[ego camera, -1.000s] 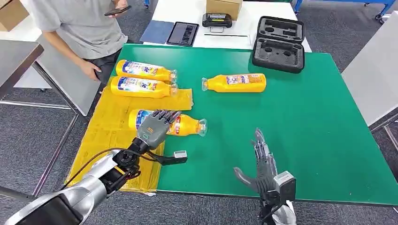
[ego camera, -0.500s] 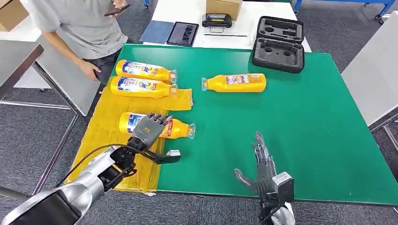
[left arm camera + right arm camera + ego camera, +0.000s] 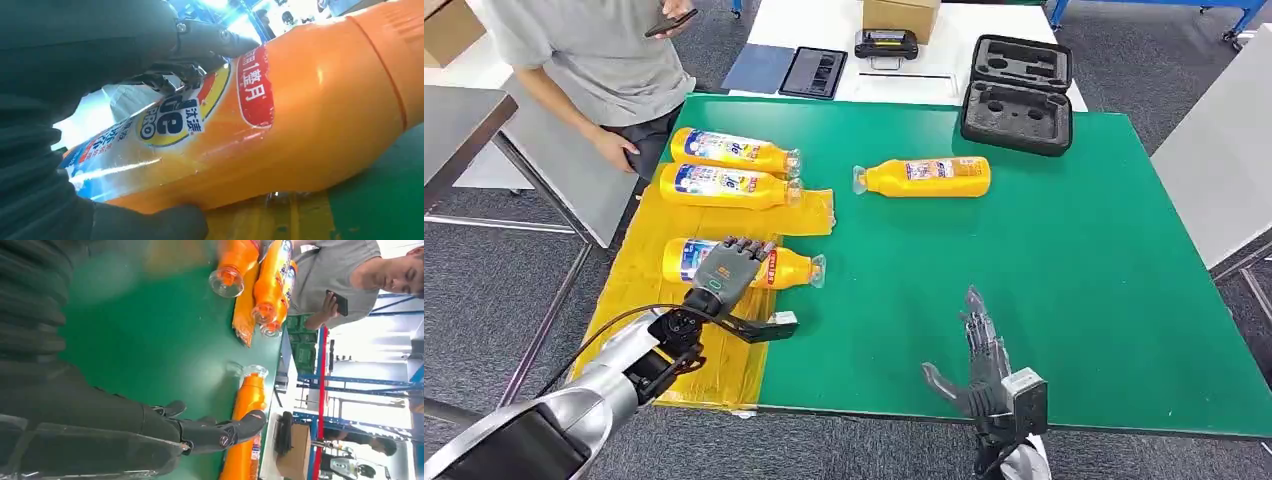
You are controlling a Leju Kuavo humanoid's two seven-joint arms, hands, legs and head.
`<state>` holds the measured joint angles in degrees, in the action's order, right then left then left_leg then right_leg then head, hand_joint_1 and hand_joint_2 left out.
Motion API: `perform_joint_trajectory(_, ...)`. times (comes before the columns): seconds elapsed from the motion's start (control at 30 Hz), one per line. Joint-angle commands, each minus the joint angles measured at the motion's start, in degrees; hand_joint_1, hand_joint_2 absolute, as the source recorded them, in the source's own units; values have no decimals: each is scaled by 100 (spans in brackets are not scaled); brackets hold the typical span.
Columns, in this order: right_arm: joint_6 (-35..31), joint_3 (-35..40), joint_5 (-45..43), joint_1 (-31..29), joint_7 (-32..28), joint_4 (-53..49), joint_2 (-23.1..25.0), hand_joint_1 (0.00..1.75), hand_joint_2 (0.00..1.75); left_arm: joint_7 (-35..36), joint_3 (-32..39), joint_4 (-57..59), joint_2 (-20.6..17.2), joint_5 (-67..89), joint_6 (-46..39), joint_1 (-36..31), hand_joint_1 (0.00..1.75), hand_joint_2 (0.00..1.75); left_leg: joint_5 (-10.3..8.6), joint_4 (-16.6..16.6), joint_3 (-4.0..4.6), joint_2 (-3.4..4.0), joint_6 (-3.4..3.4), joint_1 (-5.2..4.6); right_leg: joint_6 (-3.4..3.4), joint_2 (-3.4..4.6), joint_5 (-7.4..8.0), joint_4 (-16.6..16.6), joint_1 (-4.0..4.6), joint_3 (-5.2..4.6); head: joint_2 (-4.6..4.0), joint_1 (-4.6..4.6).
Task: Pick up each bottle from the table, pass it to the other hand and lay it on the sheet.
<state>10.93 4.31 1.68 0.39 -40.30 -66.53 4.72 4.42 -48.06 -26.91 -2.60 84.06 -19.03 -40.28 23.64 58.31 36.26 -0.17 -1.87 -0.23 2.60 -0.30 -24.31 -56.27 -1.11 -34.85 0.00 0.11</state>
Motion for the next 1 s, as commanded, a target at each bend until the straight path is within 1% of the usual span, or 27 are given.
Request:
perform_joint_trajectory(0.03,-42,-168,9,-66,30,281,55,0,175,-262,239,80,66,-12,-85,1,147,175,11,-4,-26,6,9,6,-10,6,-7,7,7,26,0,0)
perform_joint_trajectory(0.07,-34,-171,22,-74,30,290,55,0,175,-409,331,41,88,-100,-170,25,101,175,12,-4,-30,3,9,6,-10,3,-10,8,7,30,0,0)
perform_joint_trajectory(0.1,-25,-176,21,-85,30,306,60,0,175,-492,384,30,116,-166,-185,43,40,175,23,-3,-52,7,15,12,-17,8,-18,10,12,53,0,0)
perform_joint_trajectory(0.13,-26,-182,43,-91,30,315,69,0,175,-620,435,-13,165,-195,-282,76,0,175,25,-5,-60,4,16,13,-18,5,-20,14,14,63,0,0)
perform_joint_trajectory(0.17,-26,-188,45,-94,30,319,75,0,175,-658,482,-17,190,-241,-297,87,0,175,10,-4,-26,2,8,5,-9,1,-8,8,5,27,0,0)
perform_joint_trajectory(0.2,-27,-198,51,-95,30,323,77,0,175,-906,565,-29,245,-375,-295,114,0,175,17,-4,-42,5,11,9,-13,5,-13,10,9,43,0,0)
perform_joint_trajectory(0.23,-37,-212,59,-93,30,323,74,0,175,-1090,704,-67,291,-555,-347,154,0,175,7,-5,-21,0,6,4,-7,-1,-7,7,4,22,0,0)
perform_joint_trajectory(0.27,-36,-215,67,-82,30,311,66,0,175,-1320,738,-81,311,-627,-352,168,0,175,16,-1,-36,-2,10,8,-12,-2,-15,8,8,40,0,0)
perform_joint_trajectory(0.3,-38,-224,64,-66,30,302,45,0,175,-1760,925,-125,367,-958,-313,209,0,175,20,-2,-46,-4,12,11,-14,-5,-19,10,11,51,0,0)
perform_joint_trajectory(0.33,-48,-244,61,-46,30,285,30,0,175,-1941,981,-185,401,-1070,-352,242,0,175,11,-3,-27,-4,8,5,-9,-6,-11,8,4,31,0,0)
perform_joint_trajectory(0.43,-79,-296,55,-32,30,285,6,0,175,-2588,1129,-351,471,-1488,-261,299,0,175,22,-2,-51,-1,13,9,-15,-2,-19,11,9,55,0,-2)
perform_joint_trajectory(0.5,-72,-338,38,-41,30,301,7,0,175,-2833,1233,-473,524,-1729,-243,364,0,175,12,-2,-29,-9,9,4,-10,-11,-13,8,4,34,0,-2)
perform_joint_trajectory(0.57,-74,-351,35,-44,30,305,6,0,175,-2875,1249,-502,557,-1782,-221,385,0,175,4,-2,-10,-6,5,1,-5,-8,-5,6,1,13,0,2)
perform_joint_trajectory(0.6,-85,-362,83,-54,30,312,-1,0,175,-2987,1249,-625,586,-1895,-115,447,0,175,18,1,-38,-7,11,8,-13,-9,-17,8,8,44,0,-2)
perform_joint_trajectory(0.7,-87,-386,85,-73,30,328,-2,0,175,-3177,1189,-771,643,-2002,13,584,0,175,9,-3,-21,-4,8,3,-9,-4,-8,7,4,24,0,0)
perform_joint_trajectory(0.73,-95,-387,90,-67,30,327,-9,0,175,-3218,1168,-821,640,-2011,22,626,0,175,18,-2,-42,-4,13,6,-14,-4,-16,9,7,46,0,0)
perform_joint_trajectory(0.77,-95,-387,90,-67,30,327,-9,0,175,-3218,1168,-821,640,-2011,22,626,0,175,10,-5,-26,-2,8,2,-9,-3,-9,9,3,27,0,0)
perform_joint_trajectory(0.8,-101,-391,87,-51,30,314,-19,0,175,-3247,1154,-873,645,-2023,-14,686,0,175,17,-4,-41,-1,11,6,-13,-2,-15,10,7,42,0,0)
perform_joint_trajectory(0.87,-138,-405,86,-44,30,325,-20,0,175,-3404,1145,-1093,683,-2106,-126,751,0,175,10,-3,-22,-1,7,2,-8,-3,-9,8,3,23,0,0)
perform_joint_trajectory(0.9,-144,-413,81,-47,30,338,-17,0,175,-3460,1154,-1182,698,-2149,-175,780,0,175,18,-2,-37,3,11,7,-12,2,-14,10,8,39,0,0)
perform_joint_trajectory(1.0,-203,-437,82,-67,30,418,3,0,175,-3805,1282,-2249,702,-2747,-176,1245,0,175,6,-3,-12,-4,5,1,-6,-6,-6,7,2,13,0,0)
